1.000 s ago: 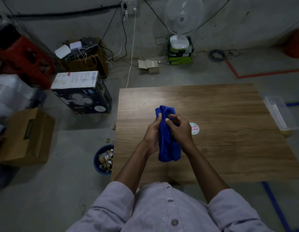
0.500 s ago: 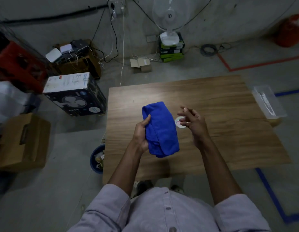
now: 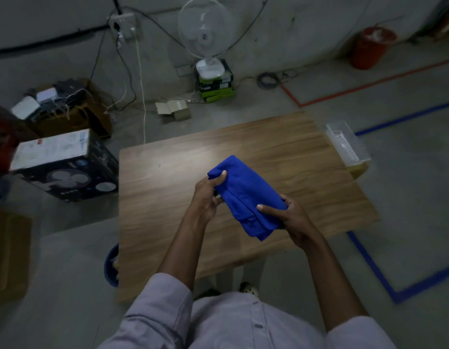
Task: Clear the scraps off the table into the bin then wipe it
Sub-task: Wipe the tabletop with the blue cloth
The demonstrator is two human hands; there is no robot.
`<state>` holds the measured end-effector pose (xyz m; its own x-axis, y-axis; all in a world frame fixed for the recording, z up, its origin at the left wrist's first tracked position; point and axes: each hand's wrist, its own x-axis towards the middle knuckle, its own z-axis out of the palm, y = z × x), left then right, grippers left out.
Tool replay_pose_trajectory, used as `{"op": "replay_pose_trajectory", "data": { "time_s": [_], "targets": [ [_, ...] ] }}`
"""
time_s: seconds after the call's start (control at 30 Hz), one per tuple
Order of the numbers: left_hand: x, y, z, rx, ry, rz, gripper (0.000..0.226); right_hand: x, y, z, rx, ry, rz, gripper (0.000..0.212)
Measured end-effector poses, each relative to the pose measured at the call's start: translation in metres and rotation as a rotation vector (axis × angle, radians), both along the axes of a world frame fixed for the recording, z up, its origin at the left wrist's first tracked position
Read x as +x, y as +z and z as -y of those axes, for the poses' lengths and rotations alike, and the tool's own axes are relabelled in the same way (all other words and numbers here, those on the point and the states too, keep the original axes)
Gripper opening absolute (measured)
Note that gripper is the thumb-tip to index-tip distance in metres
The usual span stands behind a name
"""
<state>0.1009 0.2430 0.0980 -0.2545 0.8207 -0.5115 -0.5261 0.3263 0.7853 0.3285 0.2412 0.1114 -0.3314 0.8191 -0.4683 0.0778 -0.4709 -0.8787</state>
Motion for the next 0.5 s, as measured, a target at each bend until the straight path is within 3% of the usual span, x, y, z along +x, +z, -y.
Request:
{"op": "replay_pose_trajectory", "data": {
  "time_s": [0.07, 0.13, 0.23, 0.33, 0.43, 0.5],
  "targets": [
    [0.013, 0.003, -0.015, 0.014, -0.079, -0.009, 0.039, 0.011, 0.001, -0.002, 0.030, -0.152, -0.011, 0.046],
    [0.027, 0.005, -0.029, -0.006, -0.116, 0.005, 0.042, 0.022, 0.002, -0.003, 0.190, -0.326, 0.026, 0.038],
    [0.059, 0.006, -0.045, -0.218, -0.164, 0.057, 0.064, 0.039, 0.003, 0.000, 0.713, -0.460, 0.362, 0.030],
    [0.095, 0.009, -0.050, -0.312, -0.298, 0.223, 0.089, 0.049, -0.006, 0.010, 1.180, -0.296, 0.671, 0.046],
    [0.128, 0.007, -0.054, -0.238, -0.436, 0.342, 0.068, 0.070, -0.026, 0.018, 1.397, -0.104, 0.805, 0.043],
    [0.149, 0.005, -0.063, -0.178, -0.497, 0.325, 0.046, 0.091, -0.037, 0.013, 1.419, -0.070, 0.879, 0.059]
  ]
}}
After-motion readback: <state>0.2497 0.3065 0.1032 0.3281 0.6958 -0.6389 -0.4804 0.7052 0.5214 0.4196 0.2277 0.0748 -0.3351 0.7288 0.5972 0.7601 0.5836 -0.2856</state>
